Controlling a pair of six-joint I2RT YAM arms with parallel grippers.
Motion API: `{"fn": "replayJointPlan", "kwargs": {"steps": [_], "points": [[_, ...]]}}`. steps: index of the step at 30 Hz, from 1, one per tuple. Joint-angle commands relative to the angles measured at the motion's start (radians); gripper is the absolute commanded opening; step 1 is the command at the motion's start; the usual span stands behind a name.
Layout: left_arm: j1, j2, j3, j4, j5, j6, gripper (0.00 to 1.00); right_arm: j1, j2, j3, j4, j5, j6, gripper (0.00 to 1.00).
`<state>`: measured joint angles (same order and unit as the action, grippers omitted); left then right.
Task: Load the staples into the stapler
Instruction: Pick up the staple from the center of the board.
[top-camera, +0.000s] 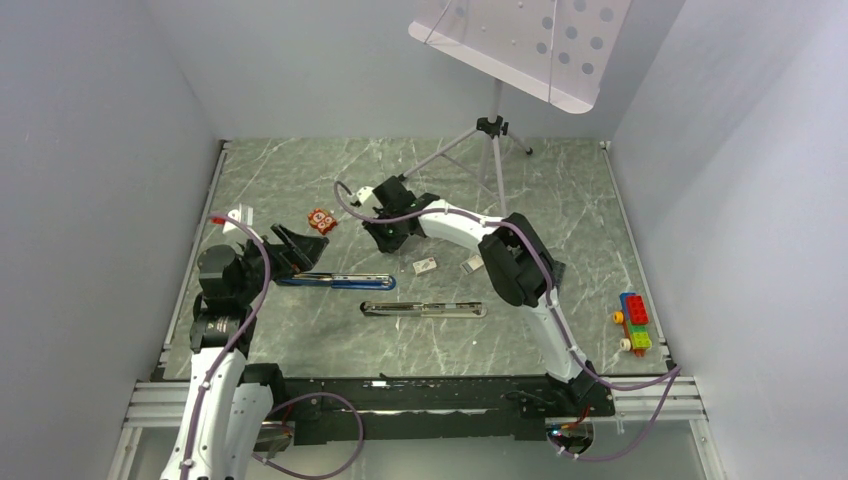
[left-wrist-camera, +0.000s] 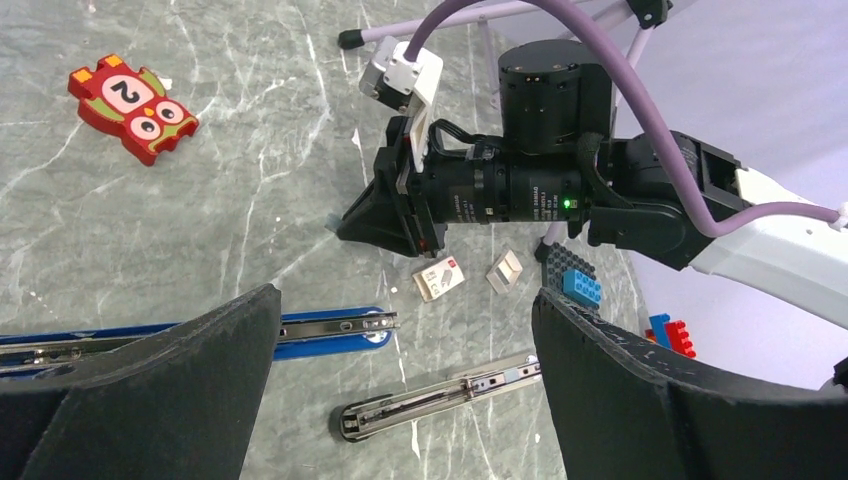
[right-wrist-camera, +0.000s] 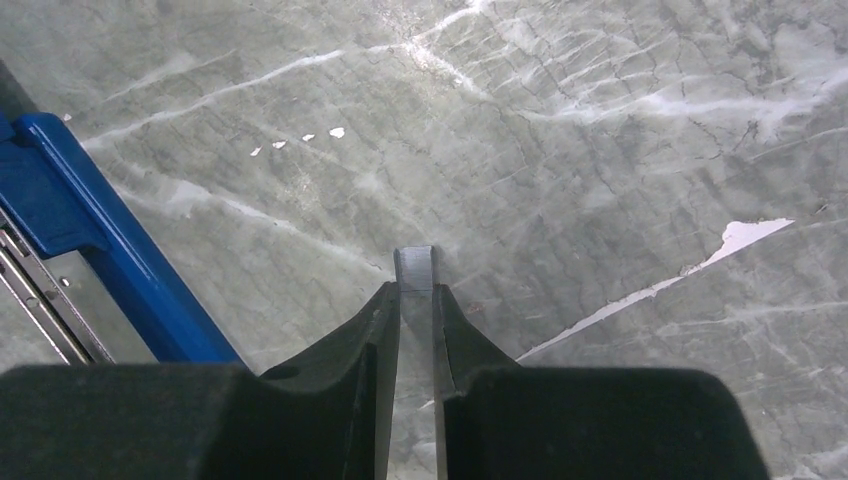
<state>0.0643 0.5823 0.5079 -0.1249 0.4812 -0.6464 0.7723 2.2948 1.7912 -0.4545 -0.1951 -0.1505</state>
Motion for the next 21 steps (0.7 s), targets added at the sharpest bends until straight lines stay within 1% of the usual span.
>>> {"fn": "replayJointPlan", "kwargs": {"steps": [1,3,7,11,15,18,21], "points": [[0.004,-0.014,0.011,0.065,0.037,0.007,0.99,-0.030,-0.062,-0.058,0.050,-0.071,0.042,0.18],[0.005,-0.013,-0.002,0.112,0.074,-0.002,0.99,-0.054,-0.101,-0.083,0.084,-0.124,0.058,0.18],[0.004,-0.008,-0.029,0.295,0.144,-0.034,0.99,-0.097,-0.194,-0.144,0.166,-0.230,0.085,0.18],[0.004,0.011,-0.043,0.459,0.193,-0.070,0.99,-0.133,-0.276,-0.165,0.231,-0.345,0.144,0.18],[0.005,0.033,-0.068,0.638,0.210,-0.139,0.99,-0.168,-0.327,-0.149,0.298,-0.464,0.284,0.18],[0.012,0.087,-0.091,0.824,0.210,-0.262,0.99,-0.193,-0.348,-0.116,0.361,-0.572,0.410,0.17],[0.038,0.196,-0.121,1.115,0.208,-0.469,0.99,-0.207,-0.357,-0.078,0.430,-0.644,0.530,0.17]]}}
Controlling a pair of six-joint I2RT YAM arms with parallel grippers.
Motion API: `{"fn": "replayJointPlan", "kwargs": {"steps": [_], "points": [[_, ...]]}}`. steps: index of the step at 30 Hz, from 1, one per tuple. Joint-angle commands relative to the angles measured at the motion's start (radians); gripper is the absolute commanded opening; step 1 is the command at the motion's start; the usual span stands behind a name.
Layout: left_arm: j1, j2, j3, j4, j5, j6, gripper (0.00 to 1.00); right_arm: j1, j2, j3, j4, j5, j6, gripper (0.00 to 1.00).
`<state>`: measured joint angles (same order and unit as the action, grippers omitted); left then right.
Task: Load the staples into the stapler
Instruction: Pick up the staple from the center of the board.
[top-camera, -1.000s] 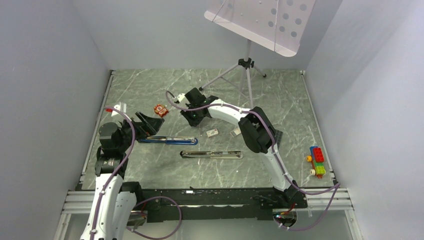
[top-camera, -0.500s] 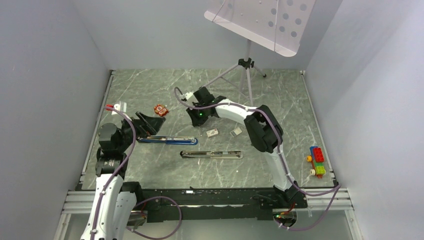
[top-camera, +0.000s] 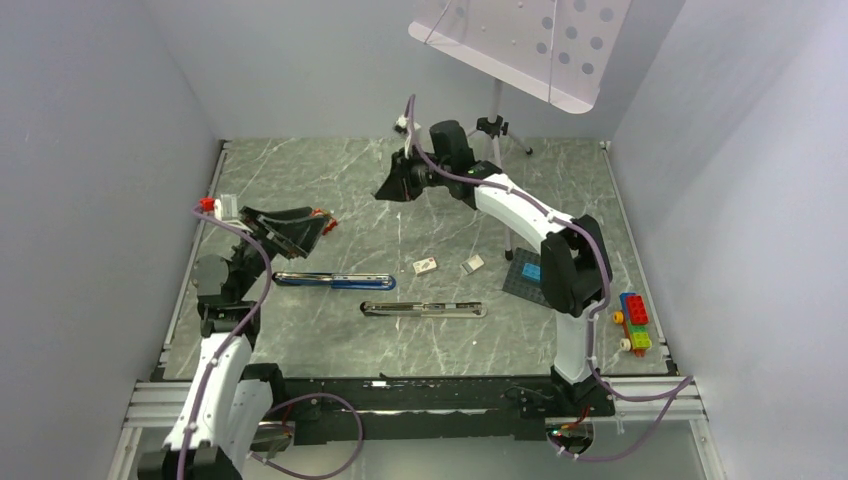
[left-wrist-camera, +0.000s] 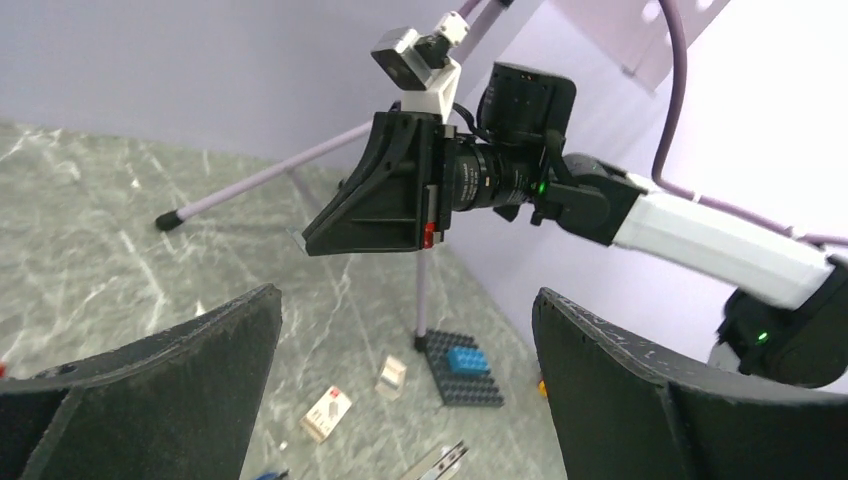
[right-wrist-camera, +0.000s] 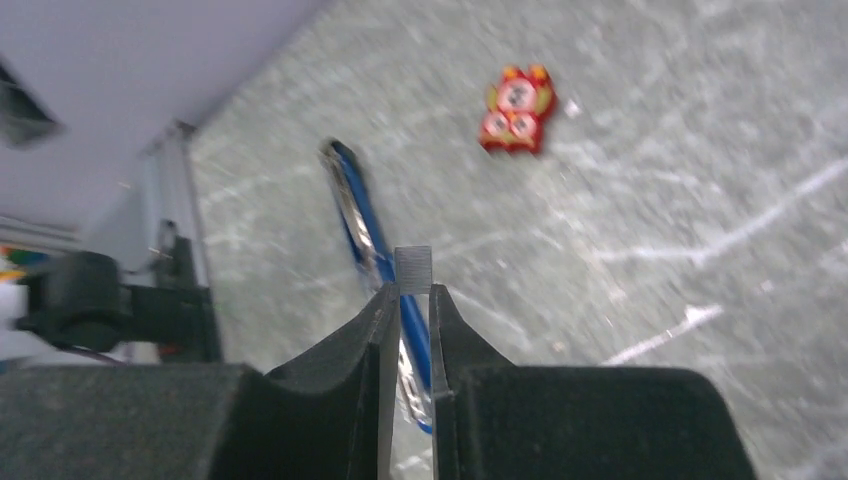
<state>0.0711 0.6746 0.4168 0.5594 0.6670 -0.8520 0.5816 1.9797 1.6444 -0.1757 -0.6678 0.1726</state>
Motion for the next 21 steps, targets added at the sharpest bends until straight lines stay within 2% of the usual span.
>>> {"fn": "replayJointPlan", "kwargs": {"steps": [1,2,4,7,9,13,21], "points": [[0.041,0.152,-0.040,0.543,0.014,-0.350,0.99,-0.020,-0.046,0.077,0.167,-0.186,0.240,0.17],[0.052,0.202,-0.046,0.694,0.007,-0.435,0.99,-0.023,-0.051,0.079,0.204,-0.199,0.275,0.17],[0.072,0.316,-0.037,0.894,-0.001,-0.586,0.99,-0.029,-0.056,0.083,0.255,-0.227,0.337,0.17],[0.081,0.473,0.013,1.082,0.006,-0.726,0.99,-0.034,-0.061,0.077,0.334,-0.273,0.441,0.17],[0.079,0.525,0.066,1.092,0.044,-0.744,0.99,-0.034,-0.066,0.067,0.390,-0.294,0.504,0.17],[0.080,0.549,0.126,0.963,0.137,-0.644,0.99,-0.034,-0.073,0.060,0.489,-0.310,0.606,0.17],[0.008,0.625,0.171,0.900,0.173,-0.563,0.99,-0.031,-0.050,0.074,0.631,-0.336,0.764,0.17]]}}
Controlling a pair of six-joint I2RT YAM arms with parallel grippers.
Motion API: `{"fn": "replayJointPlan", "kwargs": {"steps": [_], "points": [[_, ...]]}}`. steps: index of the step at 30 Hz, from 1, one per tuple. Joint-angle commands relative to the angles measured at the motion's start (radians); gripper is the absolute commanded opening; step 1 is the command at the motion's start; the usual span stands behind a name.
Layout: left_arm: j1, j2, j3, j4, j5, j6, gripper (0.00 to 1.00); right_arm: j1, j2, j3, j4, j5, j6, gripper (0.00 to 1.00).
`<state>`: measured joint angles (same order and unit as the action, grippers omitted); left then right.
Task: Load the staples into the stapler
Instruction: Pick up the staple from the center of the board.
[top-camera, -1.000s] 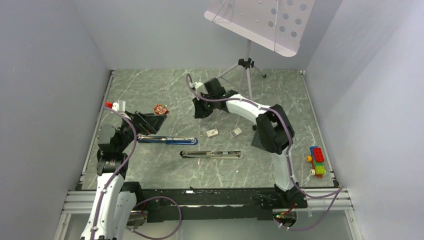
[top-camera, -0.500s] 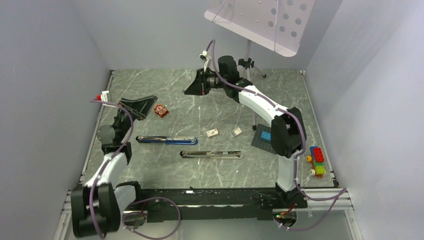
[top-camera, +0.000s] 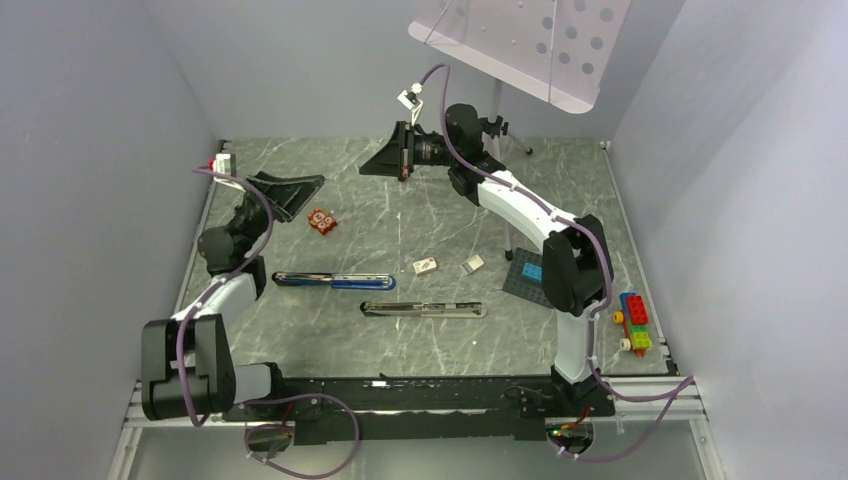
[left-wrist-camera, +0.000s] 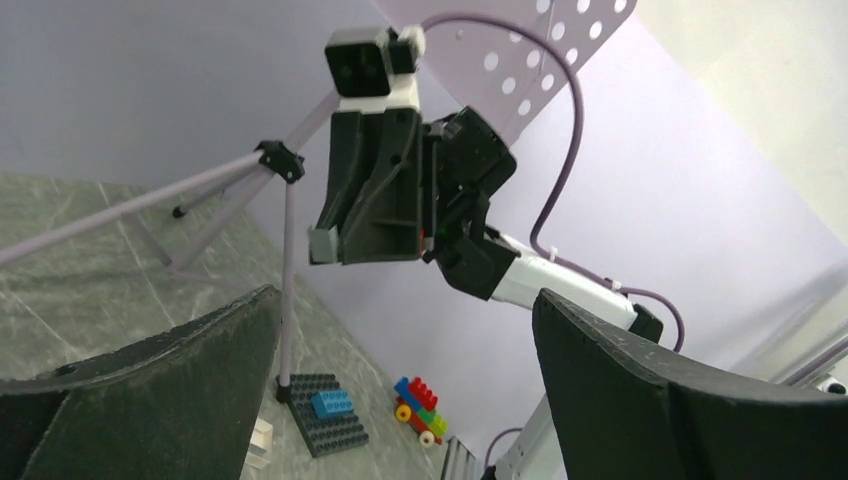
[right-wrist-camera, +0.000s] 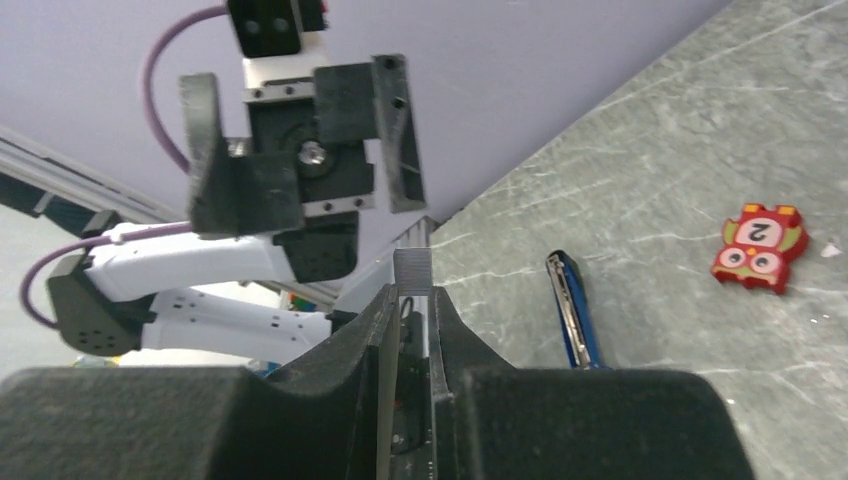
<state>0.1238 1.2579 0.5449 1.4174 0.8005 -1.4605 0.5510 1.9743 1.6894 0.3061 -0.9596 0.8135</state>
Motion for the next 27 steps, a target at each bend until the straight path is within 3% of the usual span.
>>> {"fn": "replayJointPlan", "kwargs": {"steps": [1,11,20,27], "points": [[-0.055,0.054,0.049,0.053,0.029,0.047,0.99,0.002,-0.042,0.034,0.163,-0.050,0.137,0.17],[-0.131,0.142,0.136,0.070,-0.035,0.043,0.94,0.017,-0.040,0.027,0.204,-0.085,0.172,0.17],[-0.195,0.202,0.159,0.105,-0.055,0.015,0.74,0.025,-0.040,0.019,0.228,-0.101,0.197,0.17],[-0.199,0.176,0.154,0.061,-0.073,0.048,0.66,0.024,-0.051,0.001,0.217,-0.103,0.188,0.16]]}}
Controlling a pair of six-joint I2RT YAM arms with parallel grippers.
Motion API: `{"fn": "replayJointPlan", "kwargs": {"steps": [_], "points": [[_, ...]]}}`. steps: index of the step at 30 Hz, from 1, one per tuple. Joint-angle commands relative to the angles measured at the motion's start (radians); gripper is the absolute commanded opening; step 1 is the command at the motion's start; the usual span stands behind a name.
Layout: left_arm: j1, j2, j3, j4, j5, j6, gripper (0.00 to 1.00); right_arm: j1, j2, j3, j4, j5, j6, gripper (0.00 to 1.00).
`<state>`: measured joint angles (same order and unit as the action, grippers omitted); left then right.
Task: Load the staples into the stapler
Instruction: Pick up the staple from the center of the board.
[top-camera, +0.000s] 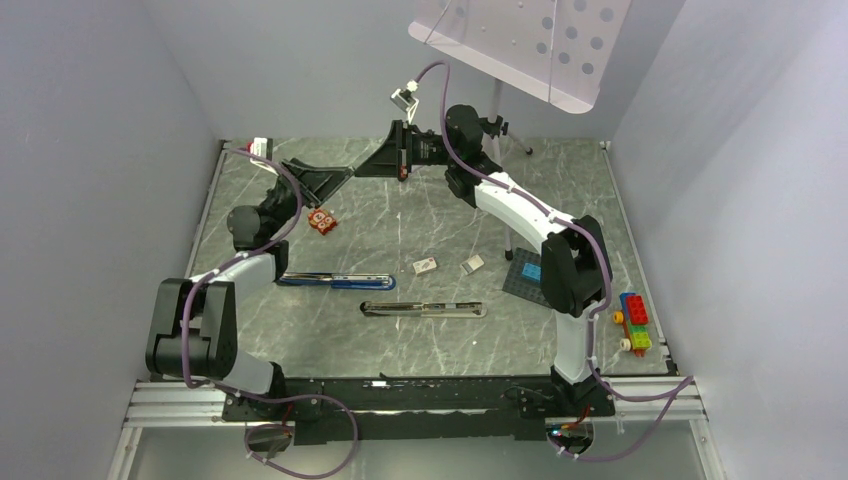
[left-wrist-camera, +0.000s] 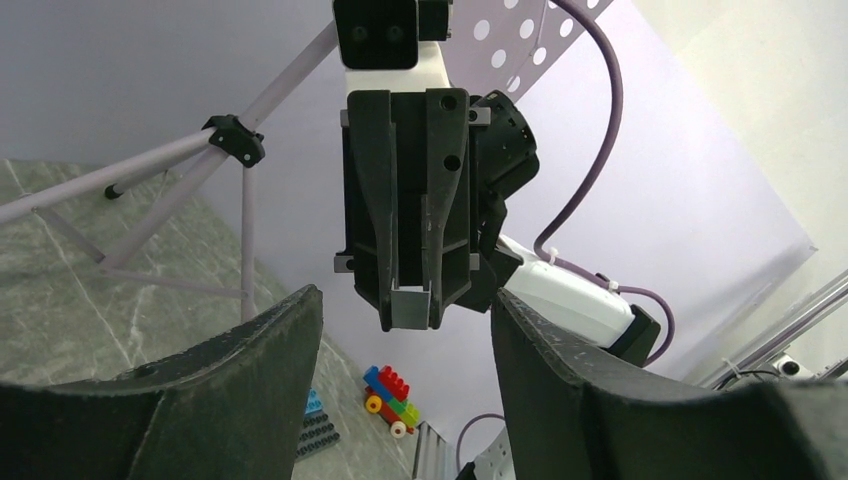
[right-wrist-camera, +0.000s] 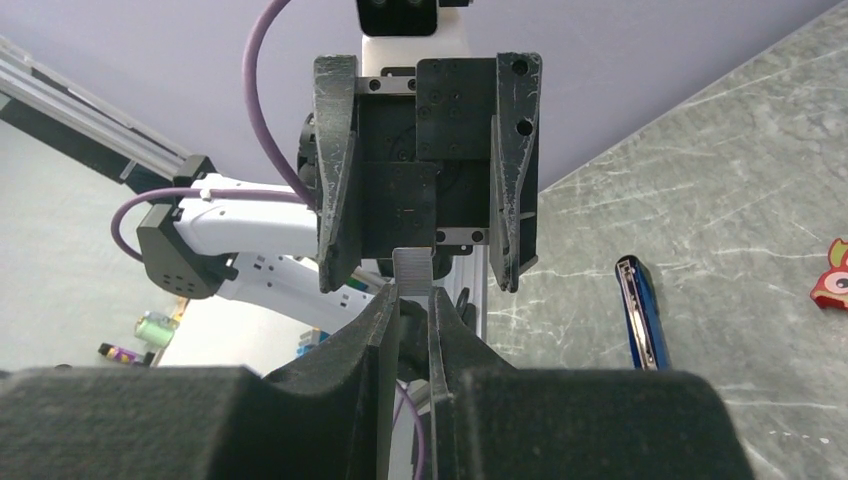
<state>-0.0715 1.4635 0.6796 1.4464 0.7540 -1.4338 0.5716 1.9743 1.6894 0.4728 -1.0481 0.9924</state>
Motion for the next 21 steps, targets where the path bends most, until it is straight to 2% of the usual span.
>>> {"fn": "replayJointPlan", "kwargs": {"steps": [1,21], "points": [[-0.004,-0.032,0.017,0.033,-0.034,0.022,0.66,0.003,-0.052,0.000,0.050,-0.014,0.009,0.16],[-0.008,-0.014,0.029,0.047,-0.020,-0.002,0.43,0.003,-0.057,-0.010,0.056,-0.012,0.017,0.16]]}}
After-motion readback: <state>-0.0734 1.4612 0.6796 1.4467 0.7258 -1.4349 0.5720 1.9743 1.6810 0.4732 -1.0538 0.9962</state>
